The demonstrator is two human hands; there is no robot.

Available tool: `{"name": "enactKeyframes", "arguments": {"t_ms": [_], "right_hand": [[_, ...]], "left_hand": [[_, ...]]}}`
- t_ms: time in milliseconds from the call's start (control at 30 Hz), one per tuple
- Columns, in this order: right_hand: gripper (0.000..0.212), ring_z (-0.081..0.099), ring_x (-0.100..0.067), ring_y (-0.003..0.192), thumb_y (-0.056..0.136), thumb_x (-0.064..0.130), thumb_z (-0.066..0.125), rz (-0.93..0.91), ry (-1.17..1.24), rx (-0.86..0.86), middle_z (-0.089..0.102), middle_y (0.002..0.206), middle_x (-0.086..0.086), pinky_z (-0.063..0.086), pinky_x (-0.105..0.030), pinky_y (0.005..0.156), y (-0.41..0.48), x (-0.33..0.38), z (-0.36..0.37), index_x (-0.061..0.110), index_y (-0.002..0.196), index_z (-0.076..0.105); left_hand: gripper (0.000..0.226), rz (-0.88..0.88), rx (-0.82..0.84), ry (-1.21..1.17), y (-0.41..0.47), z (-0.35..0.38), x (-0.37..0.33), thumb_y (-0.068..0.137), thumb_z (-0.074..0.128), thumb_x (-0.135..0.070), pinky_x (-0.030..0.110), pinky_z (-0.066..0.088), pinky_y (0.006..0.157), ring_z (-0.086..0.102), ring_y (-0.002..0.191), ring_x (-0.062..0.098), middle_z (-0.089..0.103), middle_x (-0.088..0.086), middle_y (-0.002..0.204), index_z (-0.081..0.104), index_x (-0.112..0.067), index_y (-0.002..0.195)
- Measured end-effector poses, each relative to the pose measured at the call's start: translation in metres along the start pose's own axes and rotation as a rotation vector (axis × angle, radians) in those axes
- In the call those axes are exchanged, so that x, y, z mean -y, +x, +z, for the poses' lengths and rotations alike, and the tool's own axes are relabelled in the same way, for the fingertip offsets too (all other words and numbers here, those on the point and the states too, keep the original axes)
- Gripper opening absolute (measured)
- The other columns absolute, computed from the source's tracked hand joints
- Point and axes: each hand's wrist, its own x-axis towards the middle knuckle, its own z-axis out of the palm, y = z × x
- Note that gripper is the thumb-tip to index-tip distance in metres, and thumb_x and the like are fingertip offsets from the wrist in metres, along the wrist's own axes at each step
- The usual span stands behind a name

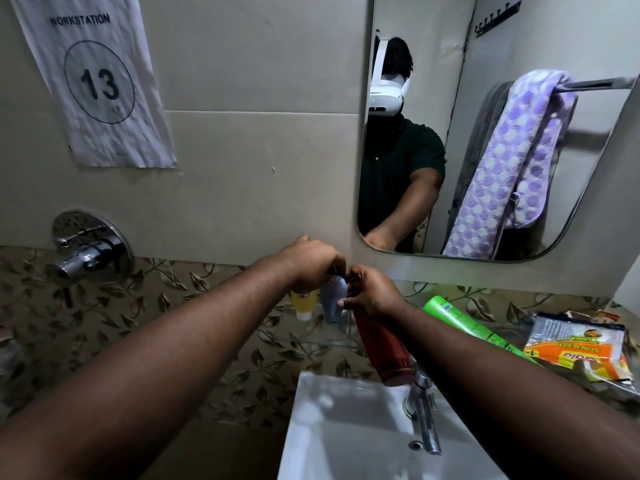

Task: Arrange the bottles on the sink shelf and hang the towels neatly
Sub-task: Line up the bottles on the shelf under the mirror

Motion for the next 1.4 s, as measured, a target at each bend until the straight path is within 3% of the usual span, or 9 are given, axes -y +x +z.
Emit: {"name": "enactKeyframes", "arguments": {"t_ms": [233,467,567,700,833,1000,1200,1300,1400], "right_hand": [[0.04,0.073,-0.02,0.09,0.071,0.014,0.088,-0.004,-0.035,0.009,0.076,0.096,-0.003,0.059,-0.041,0.081,0.002,0.0,-0.002,0.015,0.104,0.065],[0.043,0.072,-0.018,0.091,0.07,0.015,0.088,-0.008,-0.028,0.011,0.075,0.098,-0.002,0.059,-0.046,0.085,0.003,0.0,-0.002,0.018,0.105,0.064],[0.043,0.073,-0.024,0.093,0.071,0.001,0.083,0.012,0.035,0.033,0.075,0.1,-0.007,0.059,-0.049,0.086,0.005,-0.001,-0.006,0.014,0.106,0.062],[0.042,0.072,-0.027,0.097,0.076,-0.008,0.074,0.02,0.066,0.027,0.074,0.101,-0.01,0.059,-0.046,0.087,0.006,-0.005,-0.028,0.012,0.11,0.061],[0.043,0.07,-0.033,0.095,0.074,-0.015,0.064,0.029,0.047,-0.022,0.073,0.098,-0.015,0.058,-0.051,0.085,0.001,-0.016,-0.054,0.011,0.108,0.06],[0.04,0.071,-0.031,0.089,0.072,-0.011,0.062,0.042,0.02,-0.081,0.074,0.092,-0.007,0.058,-0.052,0.084,-0.015,-0.025,-0.075,0.018,0.099,0.061],[0.038,0.071,-0.019,0.08,0.07,-0.003,0.067,0.032,-0.01,-0.146,0.074,0.086,0.001,0.062,-0.045,0.076,-0.04,-0.024,-0.089,0.029,0.09,0.059],[0.035,0.071,-0.018,0.08,0.071,0.0,0.068,0.028,-0.033,-0.159,0.074,0.087,0.001,0.061,-0.043,0.076,-0.052,-0.026,-0.094,0.025,0.095,0.061],[0.033,0.071,-0.017,0.084,0.073,0.003,0.071,0.034,-0.06,-0.158,0.074,0.089,0.002,0.059,-0.042,0.078,-0.06,-0.031,-0.097,0.023,0.099,0.061]], "left_hand": [[0.027,-0.011,0.029,-0.015,0.002,-0.003,0.0,0.097,0.056,-0.016,0.039,0.034,0.096,0.064,0.103,0.018,0.071,-0.009,0.11,0.068,-0.032,0.116],[0.024,-0.034,0.04,-0.036,0.001,-0.002,-0.001,0.098,0.058,-0.02,0.042,0.034,0.102,0.064,0.105,0.018,0.072,-0.01,0.111,0.067,-0.034,0.115],[0.027,-0.043,0.041,-0.042,0.002,-0.001,-0.001,0.1,0.058,-0.026,0.042,0.032,0.104,0.062,0.113,0.018,0.071,-0.01,0.119,0.064,-0.034,0.124],[0.047,-0.039,-0.006,0.054,-0.007,-0.002,-0.004,0.095,0.065,-0.037,0.045,0.029,0.111,0.048,0.134,0.021,0.06,-0.007,0.141,0.052,-0.036,0.141],[0.056,0.166,-0.261,0.1,-0.026,0.008,-0.031,0.087,0.067,-0.035,0.044,0.026,0.111,0.043,0.134,0.02,0.053,-0.006,0.144,0.049,-0.039,0.14],[0.069,0.458,-0.197,0.23,-0.04,0.056,-0.077,0.079,0.078,-0.02,0.047,0.03,0.115,0.044,0.137,0.026,0.052,0.003,0.148,0.049,-0.027,0.141],[0.045,0.493,-0.215,0.248,-0.035,0.077,-0.099,0.091,0.065,-0.026,0.046,0.042,0.103,0.054,0.122,0.027,0.057,0.002,0.136,0.048,-0.025,0.133],[0.029,0.502,-0.281,0.277,-0.038,0.086,-0.105,0.094,0.059,-0.025,0.041,0.049,0.089,0.061,0.103,0.025,0.063,0.002,0.118,0.053,-0.022,0.123],[0.03,0.479,-0.262,0.31,-0.042,0.09,-0.111,0.099,0.046,-0.02,0.043,0.052,0.084,0.061,0.1,0.029,0.063,0.006,0.118,0.052,-0.016,0.128]]}}
